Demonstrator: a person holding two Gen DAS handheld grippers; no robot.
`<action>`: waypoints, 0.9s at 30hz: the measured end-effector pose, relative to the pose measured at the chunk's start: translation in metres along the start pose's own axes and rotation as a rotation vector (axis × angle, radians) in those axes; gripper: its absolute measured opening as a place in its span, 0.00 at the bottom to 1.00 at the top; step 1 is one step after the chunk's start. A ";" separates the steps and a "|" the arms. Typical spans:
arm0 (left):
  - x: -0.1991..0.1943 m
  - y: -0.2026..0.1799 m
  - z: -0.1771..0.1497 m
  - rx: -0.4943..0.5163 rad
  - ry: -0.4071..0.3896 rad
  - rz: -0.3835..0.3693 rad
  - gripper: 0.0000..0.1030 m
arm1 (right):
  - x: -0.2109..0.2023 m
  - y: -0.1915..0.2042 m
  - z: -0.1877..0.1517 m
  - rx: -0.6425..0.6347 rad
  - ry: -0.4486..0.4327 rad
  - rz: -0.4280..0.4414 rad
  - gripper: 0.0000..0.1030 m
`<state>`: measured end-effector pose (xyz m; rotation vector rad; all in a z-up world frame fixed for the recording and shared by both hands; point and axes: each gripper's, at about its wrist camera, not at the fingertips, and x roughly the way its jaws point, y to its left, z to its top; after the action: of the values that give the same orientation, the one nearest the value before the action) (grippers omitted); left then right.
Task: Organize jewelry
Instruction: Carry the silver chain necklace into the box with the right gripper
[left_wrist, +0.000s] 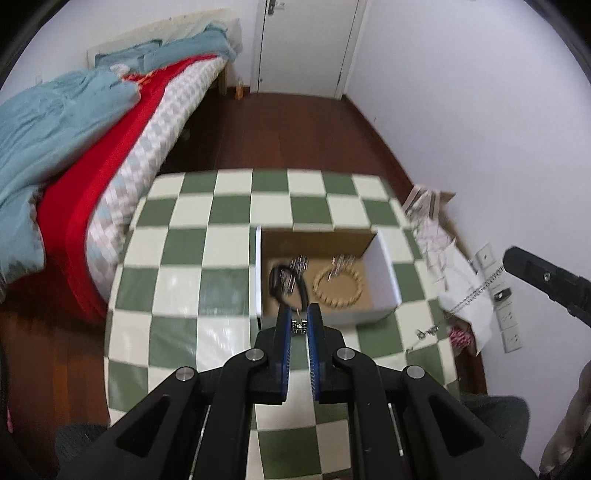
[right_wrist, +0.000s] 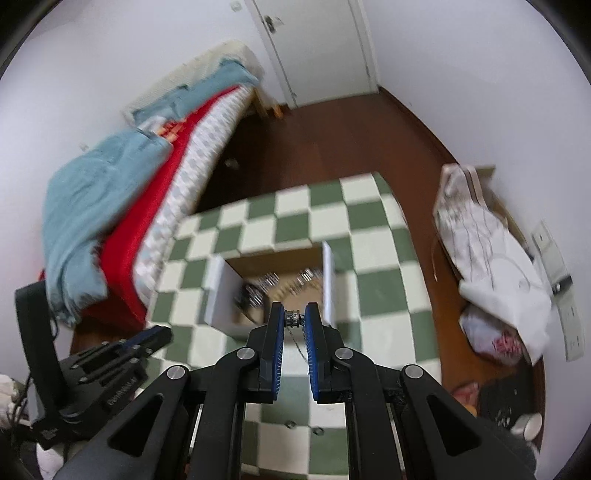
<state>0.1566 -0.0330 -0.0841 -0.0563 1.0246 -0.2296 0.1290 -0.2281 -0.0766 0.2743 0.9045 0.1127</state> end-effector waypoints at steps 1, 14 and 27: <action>-0.003 -0.001 0.006 0.003 -0.009 -0.002 0.06 | -0.004 0.006 0.008 -0.012 -0.012 0.010 0.12; 0.062 0.008 0.054 -0.038 0.163 -0.107 0.06 | 0.075 0.033 0.061 -0.084 0.120 -0.010 0.12; 0.081 0.041 0.063 -0.136 0.144 0.064 0.98 | 0.137 -0.008 0.042 -0.013 0.311 -0.066 0.72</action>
<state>0.2570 -0.0148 -0.1258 -0.1323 1.1824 -0.1066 0.2459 -0.2148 -0.1587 0.2181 1.2199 0.1018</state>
